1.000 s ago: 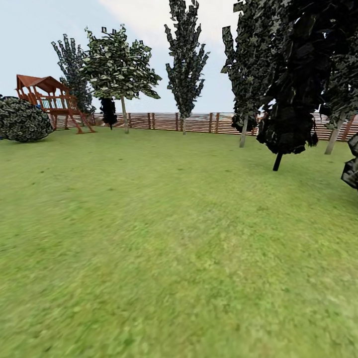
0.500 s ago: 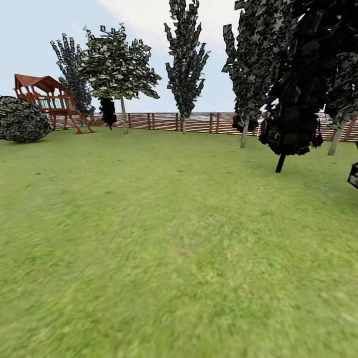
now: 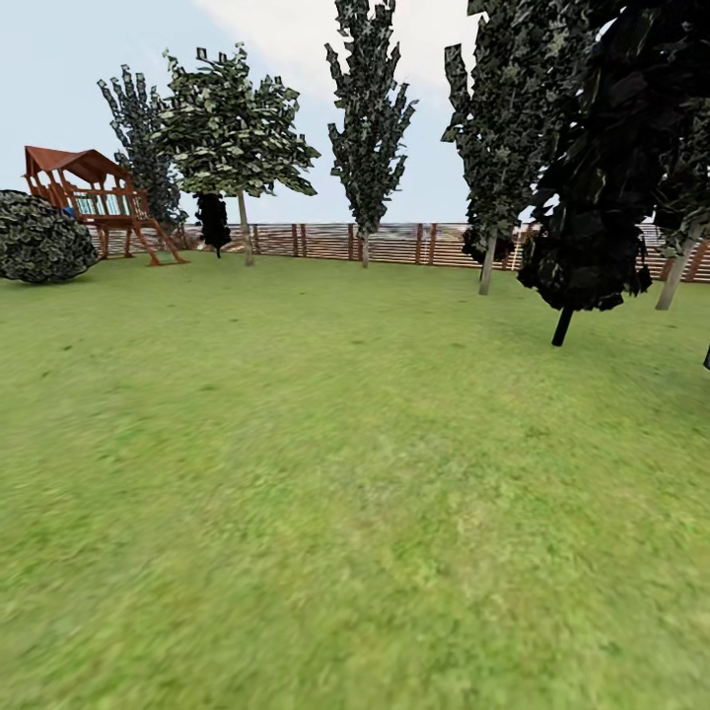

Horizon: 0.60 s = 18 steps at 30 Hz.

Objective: Take the three Easter eggs out of the wicker basket on the lawn in the garden, then place them on the lawn next to a single tree (choose any tree) so that all three eggs are next to the same tree and none are left in the basket.

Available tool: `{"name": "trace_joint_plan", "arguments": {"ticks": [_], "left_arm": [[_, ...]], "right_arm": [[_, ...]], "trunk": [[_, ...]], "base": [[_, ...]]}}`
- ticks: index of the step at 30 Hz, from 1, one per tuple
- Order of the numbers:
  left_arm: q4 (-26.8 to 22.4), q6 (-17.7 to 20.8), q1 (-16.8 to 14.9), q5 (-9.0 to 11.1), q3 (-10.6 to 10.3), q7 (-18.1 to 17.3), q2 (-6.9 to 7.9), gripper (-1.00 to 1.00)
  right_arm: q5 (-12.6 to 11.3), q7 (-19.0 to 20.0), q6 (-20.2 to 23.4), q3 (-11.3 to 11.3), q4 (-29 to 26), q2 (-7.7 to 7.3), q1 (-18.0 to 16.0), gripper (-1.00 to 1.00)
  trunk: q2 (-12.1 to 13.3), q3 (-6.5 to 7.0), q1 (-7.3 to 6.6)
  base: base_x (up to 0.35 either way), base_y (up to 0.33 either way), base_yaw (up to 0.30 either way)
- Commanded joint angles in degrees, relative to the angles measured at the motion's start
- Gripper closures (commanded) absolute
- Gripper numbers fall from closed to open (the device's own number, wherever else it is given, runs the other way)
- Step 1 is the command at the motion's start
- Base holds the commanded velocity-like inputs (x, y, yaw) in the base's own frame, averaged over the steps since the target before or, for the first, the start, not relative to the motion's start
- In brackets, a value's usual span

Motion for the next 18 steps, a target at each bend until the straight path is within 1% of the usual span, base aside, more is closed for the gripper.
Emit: {"name": "trace_joint_plan", "arguments": {"ticks": [1,18], "left_arm": [[0.0,0.0,0.0,0.0,0.0,0.0,0.01,-1.0],[0.0,0.0,0.0,0.0,0.0,0.0,0.01,-1.0]], "right_arm": [[0.3,-0.2,0.0,0.0,0.1,0.02,-0.1,-1.0],[0.2,-0.2,0.0,0.0,0.1,0.02,-0.1,-1.0]], "trunk": [[0.0,-0.04,0.03],[0.0,-0.04,0.03]], "base": [[0.335,0.0,0.0],[0.335,0.0,0.0]]}}
